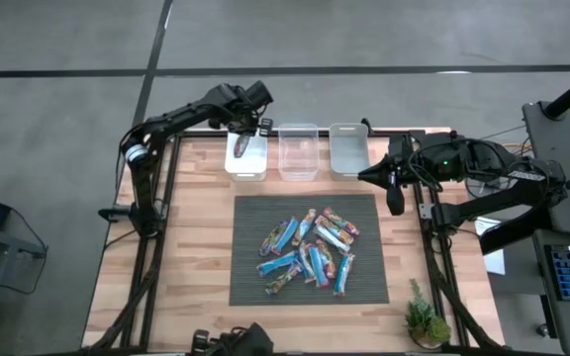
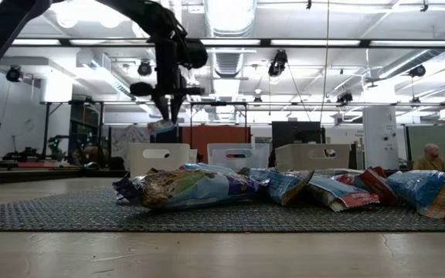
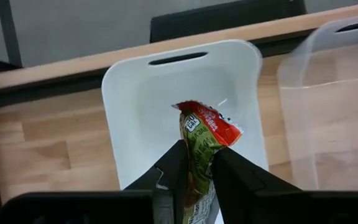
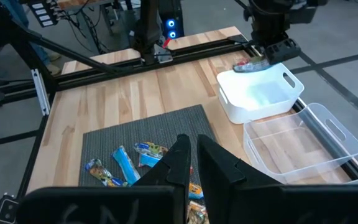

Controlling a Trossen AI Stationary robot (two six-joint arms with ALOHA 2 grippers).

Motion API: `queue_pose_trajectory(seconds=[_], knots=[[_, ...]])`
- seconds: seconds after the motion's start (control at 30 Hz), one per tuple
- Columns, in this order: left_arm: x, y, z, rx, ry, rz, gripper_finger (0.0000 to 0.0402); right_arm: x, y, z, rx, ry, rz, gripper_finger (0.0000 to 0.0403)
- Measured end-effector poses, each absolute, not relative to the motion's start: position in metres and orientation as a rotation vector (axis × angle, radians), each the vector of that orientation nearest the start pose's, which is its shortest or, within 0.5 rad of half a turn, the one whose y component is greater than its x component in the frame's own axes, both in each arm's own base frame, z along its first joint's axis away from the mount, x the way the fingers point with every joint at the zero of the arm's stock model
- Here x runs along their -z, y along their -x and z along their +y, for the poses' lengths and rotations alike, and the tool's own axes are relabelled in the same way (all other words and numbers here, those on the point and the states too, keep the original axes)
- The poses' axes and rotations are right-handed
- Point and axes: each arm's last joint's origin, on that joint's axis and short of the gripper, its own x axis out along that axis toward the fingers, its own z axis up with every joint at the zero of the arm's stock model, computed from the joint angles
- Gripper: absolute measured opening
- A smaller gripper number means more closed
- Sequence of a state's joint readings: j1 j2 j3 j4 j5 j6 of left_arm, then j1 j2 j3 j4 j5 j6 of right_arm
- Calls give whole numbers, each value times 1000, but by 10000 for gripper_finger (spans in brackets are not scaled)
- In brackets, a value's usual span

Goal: Pick and place Granola Bars by type
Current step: Put the red granola bar into the white bin

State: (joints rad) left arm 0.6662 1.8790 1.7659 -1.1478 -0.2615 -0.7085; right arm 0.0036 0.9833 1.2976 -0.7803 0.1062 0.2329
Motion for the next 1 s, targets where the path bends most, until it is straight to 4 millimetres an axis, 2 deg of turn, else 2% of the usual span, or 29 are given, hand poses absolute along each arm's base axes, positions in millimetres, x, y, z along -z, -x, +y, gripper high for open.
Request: queue_pose_trajectory(seconds=[0.33,0.83,1.0], knots=[[-277,-281,256,-1241,905,947,53,-413,-174,-2,154,-203,452,22],[-255,-275,257,-1256,981,974,53,-413,-174,-2,154,-203,452,22],[-254,-275,257,-1255,980,968,53,-413,-174,-2,154,-203,452,22]])
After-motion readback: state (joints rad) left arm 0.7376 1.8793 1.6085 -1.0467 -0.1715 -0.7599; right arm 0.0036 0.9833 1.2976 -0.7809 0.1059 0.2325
